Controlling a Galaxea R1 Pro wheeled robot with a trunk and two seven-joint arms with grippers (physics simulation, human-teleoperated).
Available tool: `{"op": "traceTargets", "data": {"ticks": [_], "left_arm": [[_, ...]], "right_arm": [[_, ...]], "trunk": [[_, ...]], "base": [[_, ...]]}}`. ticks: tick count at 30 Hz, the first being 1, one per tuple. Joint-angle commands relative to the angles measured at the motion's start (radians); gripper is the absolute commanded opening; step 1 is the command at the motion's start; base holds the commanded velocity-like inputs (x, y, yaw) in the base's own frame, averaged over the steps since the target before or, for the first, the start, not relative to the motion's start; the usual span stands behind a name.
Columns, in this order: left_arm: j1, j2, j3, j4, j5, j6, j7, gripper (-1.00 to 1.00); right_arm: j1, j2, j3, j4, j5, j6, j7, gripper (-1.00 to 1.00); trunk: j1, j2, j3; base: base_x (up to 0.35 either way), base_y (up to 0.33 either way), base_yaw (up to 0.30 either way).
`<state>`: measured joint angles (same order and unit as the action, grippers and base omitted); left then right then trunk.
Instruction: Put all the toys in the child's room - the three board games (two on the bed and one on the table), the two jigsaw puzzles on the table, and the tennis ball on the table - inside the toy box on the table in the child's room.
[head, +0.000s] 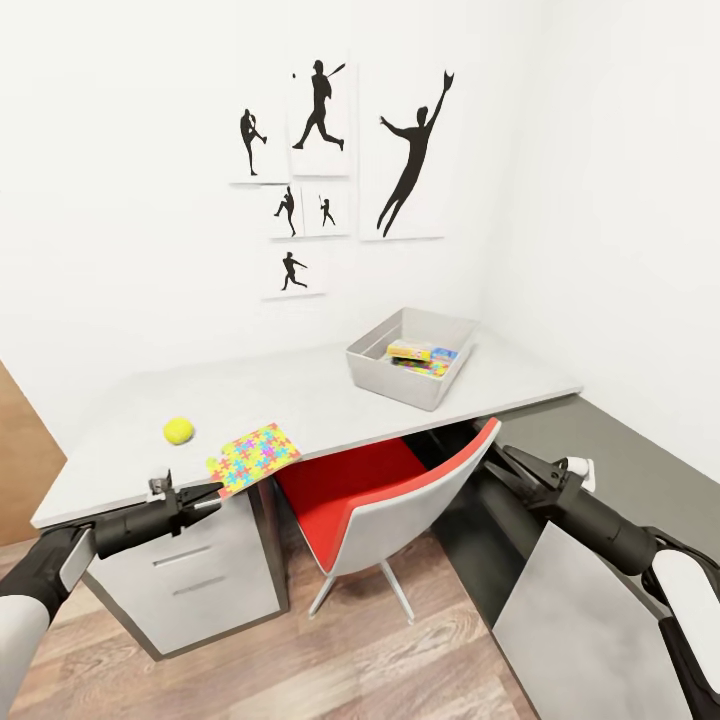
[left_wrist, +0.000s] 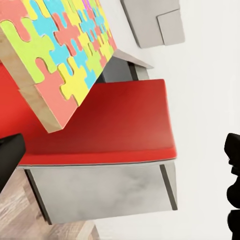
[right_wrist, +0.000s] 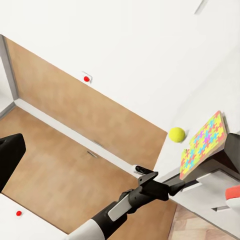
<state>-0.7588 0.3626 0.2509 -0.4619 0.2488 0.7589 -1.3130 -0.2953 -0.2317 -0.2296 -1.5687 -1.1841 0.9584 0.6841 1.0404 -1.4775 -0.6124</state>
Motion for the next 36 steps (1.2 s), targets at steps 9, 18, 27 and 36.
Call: {"op": "traceTargets", "data": {"ticks": [9,18,27,36], "left_arm": [[-0.001,0.004,0.001,0.0,0.001,0.034,-0.002,1.0],[-0.001,0.007,0.001,-0.001,0.001,0.037,-0.009,1.0],[-0.001,0.01,0.005,-0.001,-0.002,0.039,-0.102,1.0],[0.0,0.032,0.018,-0.001,-0.002,0.039,-0.129,1.0]], "right_arm": [[-0.001,0.001,-0.001,0.002,0.001,0.004,0.001,1.0],[-0.001,0.0,-0.002,0.015,0.001,0.003,0.002,1.0],[-0.001,0.0,-0.003,0.016,0.001,0.003,0.007,1.0],[-0.001,0.0,-0.002,0.016,0.001,0.003,0.006,1.0]], "trunk": [[0.0,0.0,-0.001],[0.0,0.0,-0.001],[0.004,-0.007,-0.004],[0.019,-0.035,-0.017]], "base": [[0.0,0.0,0.0],[0.0,0.0,0.0],[0.0,0.0,0.0],[0.0,0.0,0.0]]}}
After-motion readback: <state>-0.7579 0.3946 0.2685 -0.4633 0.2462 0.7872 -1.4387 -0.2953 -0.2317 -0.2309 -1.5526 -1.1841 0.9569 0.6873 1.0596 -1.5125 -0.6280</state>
